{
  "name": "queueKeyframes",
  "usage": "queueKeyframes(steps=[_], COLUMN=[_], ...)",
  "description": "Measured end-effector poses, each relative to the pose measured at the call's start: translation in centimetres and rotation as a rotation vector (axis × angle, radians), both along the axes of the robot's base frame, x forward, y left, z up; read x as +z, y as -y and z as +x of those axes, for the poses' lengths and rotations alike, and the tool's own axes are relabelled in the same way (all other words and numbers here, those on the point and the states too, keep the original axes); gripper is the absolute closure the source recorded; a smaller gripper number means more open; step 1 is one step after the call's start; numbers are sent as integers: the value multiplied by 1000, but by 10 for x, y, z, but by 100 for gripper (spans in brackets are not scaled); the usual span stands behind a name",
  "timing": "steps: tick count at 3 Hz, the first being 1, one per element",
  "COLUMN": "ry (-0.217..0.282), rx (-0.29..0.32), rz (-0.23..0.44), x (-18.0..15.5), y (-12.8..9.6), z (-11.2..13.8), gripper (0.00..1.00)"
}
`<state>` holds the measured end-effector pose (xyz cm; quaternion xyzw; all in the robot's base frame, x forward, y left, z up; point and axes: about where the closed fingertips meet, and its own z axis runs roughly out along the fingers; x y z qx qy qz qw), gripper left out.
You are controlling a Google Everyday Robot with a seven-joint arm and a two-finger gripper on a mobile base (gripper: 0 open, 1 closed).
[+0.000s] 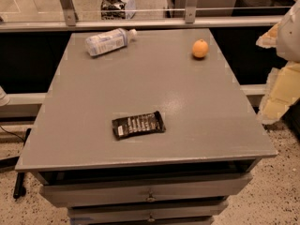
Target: Place blue plastic bottle upright
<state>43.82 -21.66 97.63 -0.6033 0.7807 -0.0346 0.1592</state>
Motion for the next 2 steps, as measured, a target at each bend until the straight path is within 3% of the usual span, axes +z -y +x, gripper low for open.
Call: queueKeyframes(steps=[2], ry=[17], rx=[17], rz=[4], x=[1], y=[-4], z=[4], gripper=[0])
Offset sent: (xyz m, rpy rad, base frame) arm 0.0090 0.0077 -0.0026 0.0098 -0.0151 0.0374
